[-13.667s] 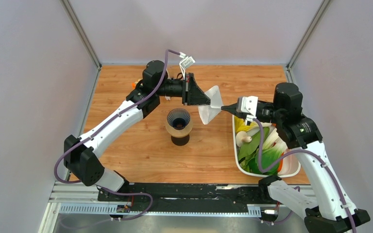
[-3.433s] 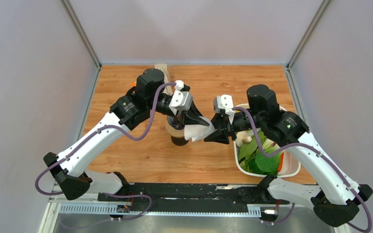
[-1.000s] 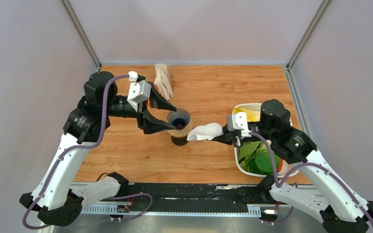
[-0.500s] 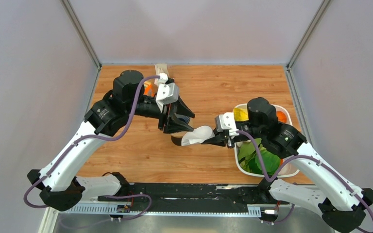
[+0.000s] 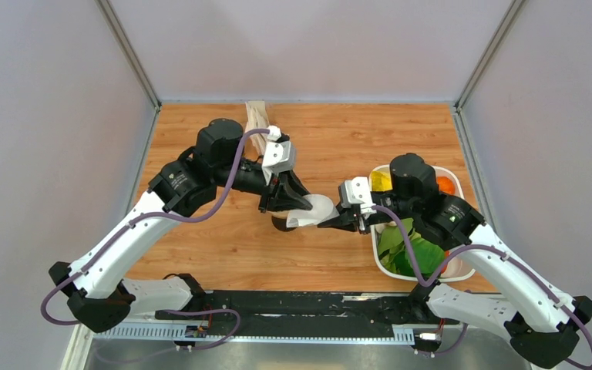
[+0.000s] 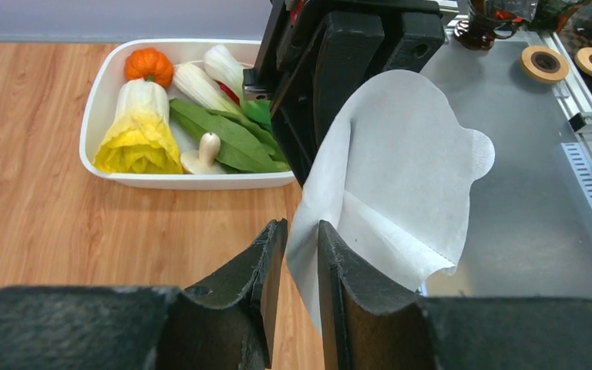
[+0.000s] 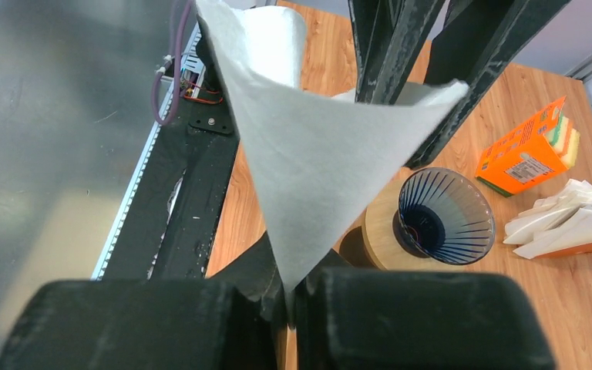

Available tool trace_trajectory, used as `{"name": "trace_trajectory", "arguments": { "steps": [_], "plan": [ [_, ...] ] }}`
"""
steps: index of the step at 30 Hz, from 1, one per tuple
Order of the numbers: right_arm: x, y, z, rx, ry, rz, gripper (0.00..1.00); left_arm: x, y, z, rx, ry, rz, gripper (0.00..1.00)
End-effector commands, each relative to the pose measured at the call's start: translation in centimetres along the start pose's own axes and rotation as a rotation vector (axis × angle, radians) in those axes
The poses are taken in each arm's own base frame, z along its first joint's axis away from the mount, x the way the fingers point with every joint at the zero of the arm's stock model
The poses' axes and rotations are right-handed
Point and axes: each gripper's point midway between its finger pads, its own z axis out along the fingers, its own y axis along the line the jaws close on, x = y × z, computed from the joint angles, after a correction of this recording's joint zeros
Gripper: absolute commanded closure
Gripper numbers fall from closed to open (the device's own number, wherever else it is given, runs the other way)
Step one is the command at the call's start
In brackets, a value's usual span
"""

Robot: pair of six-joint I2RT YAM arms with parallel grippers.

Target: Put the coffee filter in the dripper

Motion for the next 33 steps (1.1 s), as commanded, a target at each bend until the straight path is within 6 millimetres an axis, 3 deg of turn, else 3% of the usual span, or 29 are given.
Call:
{"name": "trace_trajectory", "arguments": {
  "steps": [1,2,3,4,6,7,15,18,21,26,27,33],
  "plan": [
    [-2.1,-0.1,-0.5,0.009,-0.038,-0.037,0.93,0.7,-0.2,0.5,0.025,0.011,0.0,0.74],
    [-2.2,-0.1,-0.6,0.013,-0.037,-0.035,0.9,0.8,-0.5,0.5,0.043,0.01,-0.008,0.9],
    [-2.1,-0.2,-0.7,0.02,-0.034,-0.032,0.81,1.1,-0.6,0.6,0.053,0.015,-0.024,0.95],
    [-2.1,-0.3,-0.8,0.03,-0.029,-0.025,0.65,1.1,-0.9,0.6,0.065,0.012,-0.029,0.99],
    [-1.8,-0.5,-1.0,0.065,-0.009,0.004,0.35,1.1,-0.7,0.5,0.049,-0.001,-0.084,1.0],
    [-1.6,-0.9,-1.3,0.095,0.006,0.011,0.28,0.9,-0.7,0.5,0.046,-0.026,-0.142,1.0],
    [-1.0,-4.8,-4.1,0.367,0.087,-0.117,0.0,0.0,2.9,-0.9,-0.037,-0.221,-0.501,1.0],
    [-0.4,-6.4,-4.4,0.438,0.127,-0.146,0.0,-0.6,4.2,-0.9,-0.07,-0.265,-0.594,1.0],
    [0.3,-7.4,-4.1,0.456,0.165,-0.155,0.0,-1.5,4.5,-0.8,-0.062,-0.311,-0.697,1.0],
    [0.8,-8.9,-4.3,0.516,0.215,-0.194,0.0,-1.7,4.5,-0.8,-0.05,-0.321,-0.726,1.0],
    [0.6,-9.1,-4.3,0.521,0.214,-0.199,0.04,-1.7,4.4,-0.8,-0.045,-0.319,-0.727,1.0],
    [-0.4,-8.9,-4.4,0.516,0.178,-0.23,0.5,-0.7,4.8,-0.7,-0.085,-0.305,-0.772,1.0]
  ]
}}
